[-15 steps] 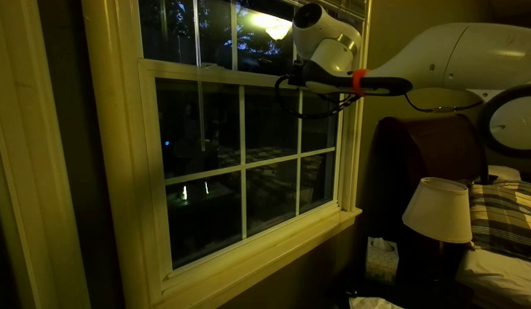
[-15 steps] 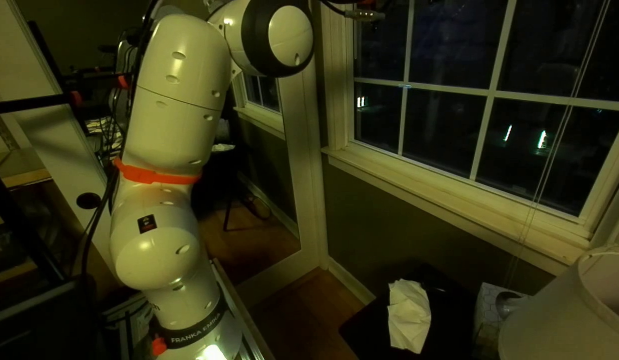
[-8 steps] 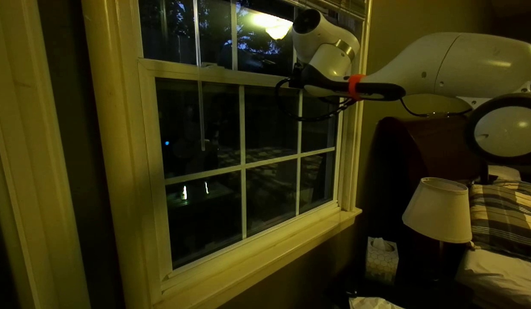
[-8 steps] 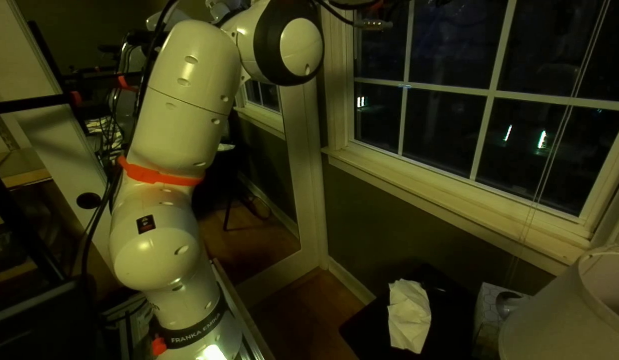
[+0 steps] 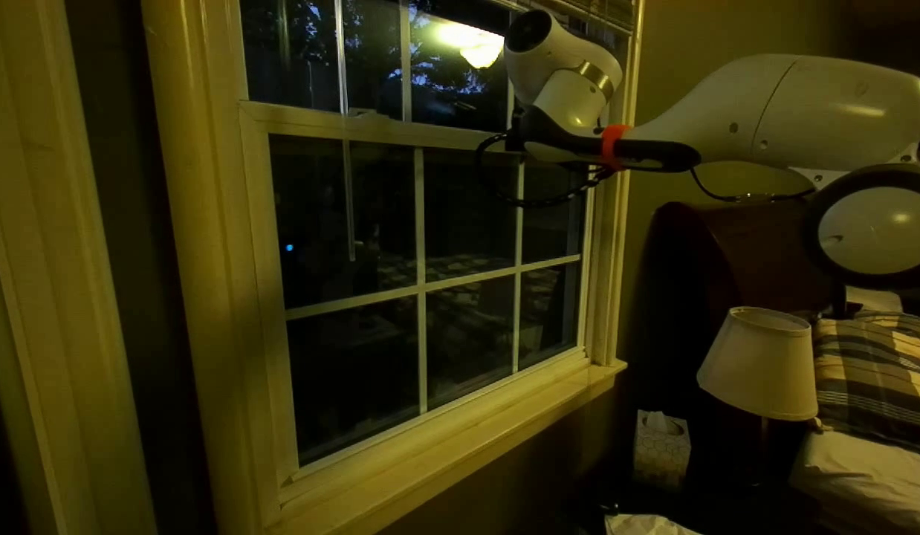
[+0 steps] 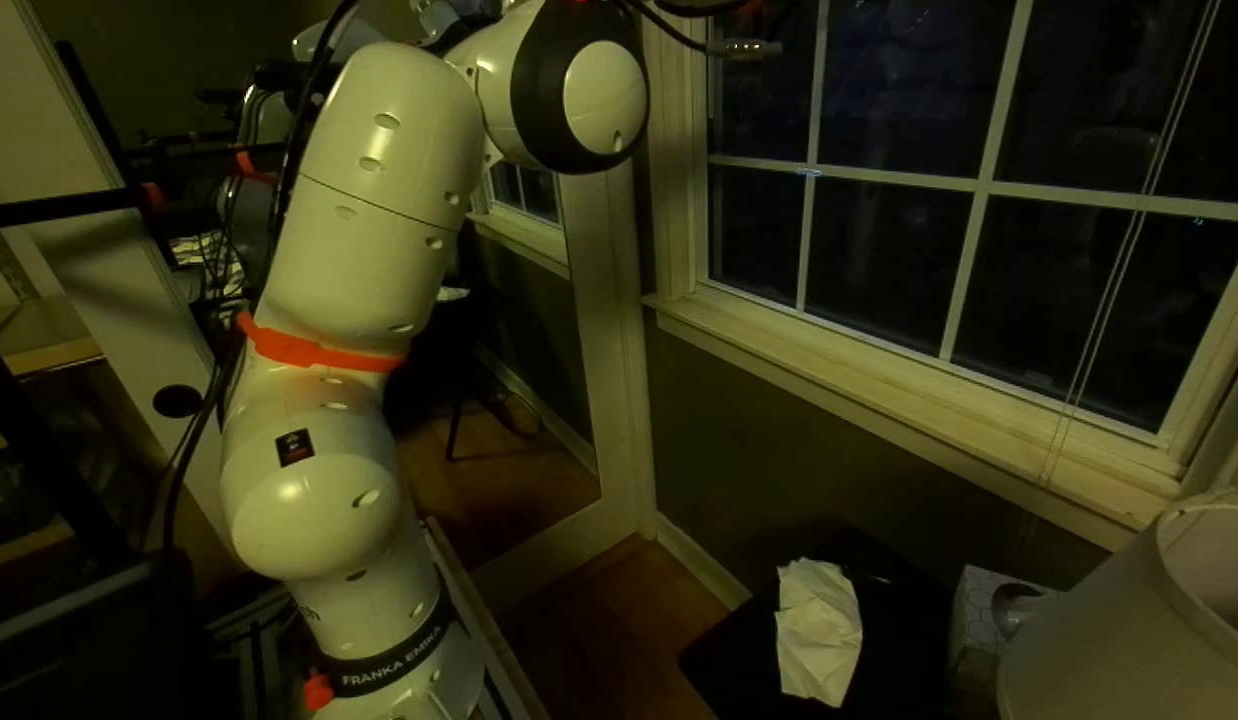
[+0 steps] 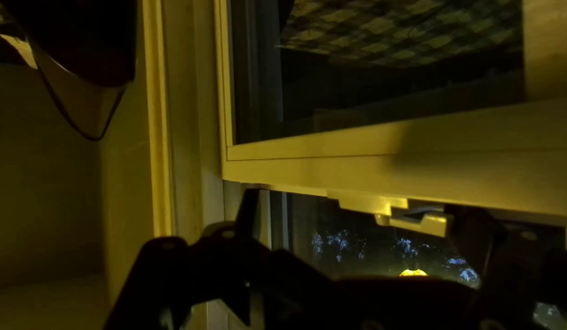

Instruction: Lock the window

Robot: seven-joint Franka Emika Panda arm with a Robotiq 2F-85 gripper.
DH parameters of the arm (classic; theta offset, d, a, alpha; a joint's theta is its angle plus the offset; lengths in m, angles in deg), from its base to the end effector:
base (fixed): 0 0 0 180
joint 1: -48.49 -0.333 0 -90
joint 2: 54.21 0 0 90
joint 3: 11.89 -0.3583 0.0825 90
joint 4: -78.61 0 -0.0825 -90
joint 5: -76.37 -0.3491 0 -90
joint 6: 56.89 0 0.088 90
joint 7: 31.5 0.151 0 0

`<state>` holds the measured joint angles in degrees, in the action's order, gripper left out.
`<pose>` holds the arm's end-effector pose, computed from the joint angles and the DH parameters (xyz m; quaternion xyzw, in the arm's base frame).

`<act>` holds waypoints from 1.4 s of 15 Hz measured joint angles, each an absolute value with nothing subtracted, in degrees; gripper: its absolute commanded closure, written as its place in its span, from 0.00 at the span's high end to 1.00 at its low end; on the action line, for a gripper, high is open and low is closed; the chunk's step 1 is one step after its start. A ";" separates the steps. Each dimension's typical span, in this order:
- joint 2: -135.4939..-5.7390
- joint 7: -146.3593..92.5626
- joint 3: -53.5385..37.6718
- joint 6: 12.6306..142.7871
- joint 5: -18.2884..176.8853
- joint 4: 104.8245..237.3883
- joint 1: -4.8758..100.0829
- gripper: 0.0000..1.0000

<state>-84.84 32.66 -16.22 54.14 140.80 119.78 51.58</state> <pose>0.7043 -0.1081 0.7812 0.6899 -0.4185 0.5177 0.2844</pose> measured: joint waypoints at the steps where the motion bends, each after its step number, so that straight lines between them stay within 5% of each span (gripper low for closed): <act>1: -84.70 31.13 -16.22 52.95 140.80 119.50 51.34 1.00; 21: -84.60 30.33 -12.68 50.24 144.48 119.52 52.20 1.00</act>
